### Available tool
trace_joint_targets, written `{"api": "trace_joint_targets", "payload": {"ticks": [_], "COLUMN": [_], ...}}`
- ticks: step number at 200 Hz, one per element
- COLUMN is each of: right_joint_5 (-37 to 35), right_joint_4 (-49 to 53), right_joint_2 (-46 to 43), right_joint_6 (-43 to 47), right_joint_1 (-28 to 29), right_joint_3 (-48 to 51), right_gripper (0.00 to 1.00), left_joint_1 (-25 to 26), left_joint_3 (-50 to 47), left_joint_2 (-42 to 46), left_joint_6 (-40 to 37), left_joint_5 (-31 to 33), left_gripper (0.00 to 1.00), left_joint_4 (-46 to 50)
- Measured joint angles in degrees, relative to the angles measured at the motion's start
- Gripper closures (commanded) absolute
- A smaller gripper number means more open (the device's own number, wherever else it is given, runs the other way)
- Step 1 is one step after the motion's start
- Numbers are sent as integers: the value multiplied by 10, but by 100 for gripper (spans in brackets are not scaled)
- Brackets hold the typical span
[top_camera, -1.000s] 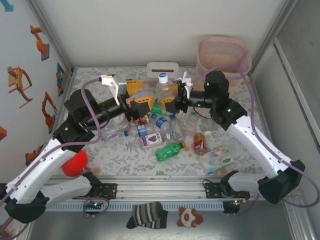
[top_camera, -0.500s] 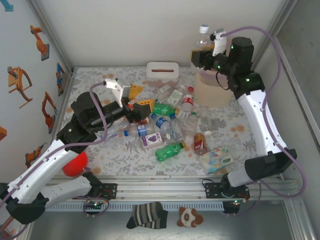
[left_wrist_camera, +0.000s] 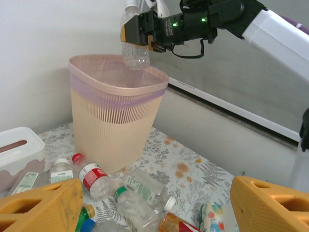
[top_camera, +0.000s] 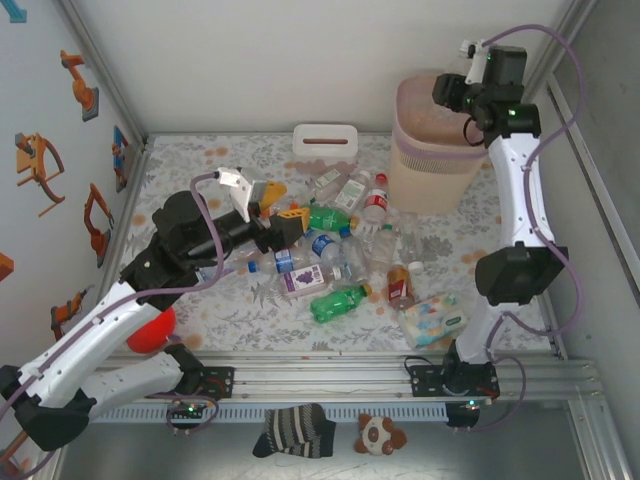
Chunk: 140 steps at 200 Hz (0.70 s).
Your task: Put the plastic bottles in the bin
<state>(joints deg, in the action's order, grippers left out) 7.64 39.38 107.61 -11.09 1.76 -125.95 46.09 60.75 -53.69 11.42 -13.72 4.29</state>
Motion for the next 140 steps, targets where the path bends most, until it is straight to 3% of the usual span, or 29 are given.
{"api": "trace_joint_targets", "payload": {"ticks": [71,140], "right_joint_5": [-121,-180], "right_joint_4": [63,85], "right_joint_2": [111,196], "right_joint_6": [70,112], "right_joint_1": [-2,-5], "right_joint_3": [-44,-74], "right_gripper": [47,45], "left_joint_1": [0,0], "left_joint_3": [-15,-36], "left_joint_2": [7,18], "left_joint_6": [9,15], "left_joint_5": [9,26], "left_gripper": [20,20], "left_joint_4": [1,2]}}
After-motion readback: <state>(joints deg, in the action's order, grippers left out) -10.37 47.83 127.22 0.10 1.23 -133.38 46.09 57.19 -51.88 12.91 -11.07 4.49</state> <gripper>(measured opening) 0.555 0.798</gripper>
